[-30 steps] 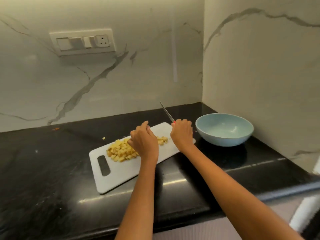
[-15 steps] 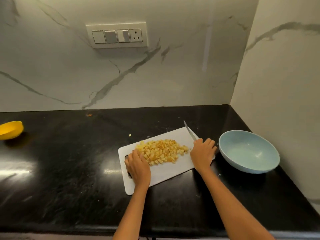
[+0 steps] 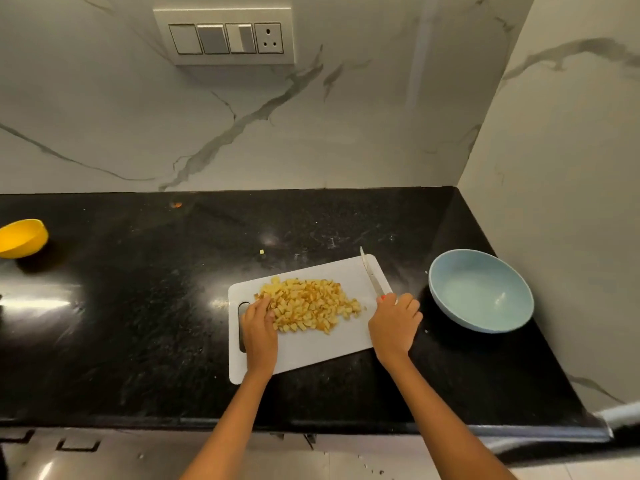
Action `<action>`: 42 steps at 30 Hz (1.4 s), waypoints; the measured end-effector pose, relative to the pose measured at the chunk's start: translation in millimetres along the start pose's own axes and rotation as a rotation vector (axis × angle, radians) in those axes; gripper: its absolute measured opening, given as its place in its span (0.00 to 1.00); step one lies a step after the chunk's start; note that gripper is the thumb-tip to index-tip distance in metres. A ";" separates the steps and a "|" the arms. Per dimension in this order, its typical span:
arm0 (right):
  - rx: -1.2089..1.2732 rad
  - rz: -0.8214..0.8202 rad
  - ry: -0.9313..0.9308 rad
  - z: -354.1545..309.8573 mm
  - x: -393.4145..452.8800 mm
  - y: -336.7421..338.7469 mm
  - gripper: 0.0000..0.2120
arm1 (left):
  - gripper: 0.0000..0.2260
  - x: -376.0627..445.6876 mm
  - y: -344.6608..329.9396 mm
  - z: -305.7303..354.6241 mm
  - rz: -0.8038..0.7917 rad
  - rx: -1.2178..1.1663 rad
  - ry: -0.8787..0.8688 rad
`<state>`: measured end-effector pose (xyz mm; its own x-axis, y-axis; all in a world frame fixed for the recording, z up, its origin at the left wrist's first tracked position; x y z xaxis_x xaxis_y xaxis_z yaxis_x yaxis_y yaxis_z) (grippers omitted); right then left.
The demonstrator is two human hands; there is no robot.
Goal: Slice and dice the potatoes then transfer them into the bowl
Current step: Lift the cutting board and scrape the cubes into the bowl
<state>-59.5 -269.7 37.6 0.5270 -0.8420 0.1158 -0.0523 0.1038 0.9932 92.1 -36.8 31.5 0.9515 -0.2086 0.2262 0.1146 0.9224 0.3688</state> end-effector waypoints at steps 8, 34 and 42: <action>-0.155 -0.059 0.029 27.0 19.0 2.6 0.10 | 0.13 -6.7 7.2 7.0 0.048 -0.118 -0.027; 0.778 0.074 0.262 -75.6 -1.6 3.7 0.14 | 0.16 51.6 -17.5 -11.2 -0.221 -0.013 -0.005; 0.654 0.165 0.459 -114.1 1.5 17.3 0.15 | 0.20 63.2 -38.3 -2.3 -0.308 -0.045 -0.088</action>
<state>37.2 -208.7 53.7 0.7567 -0.5274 0.3863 -0.5697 -0.2423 0.7853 148.6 -84.5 29.6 0.8421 -0.5056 0.1878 0.4078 0.8247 0.3919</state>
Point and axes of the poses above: each hand's wrist, its own x-axis towards the middle knuckle, its own y-axis out of the back of the hand, z = x × y, the point moved 9 cm from there along x, towards the middle knuckle, and after that the axes turned 14 degrees about -x, right-handed, at the moved point
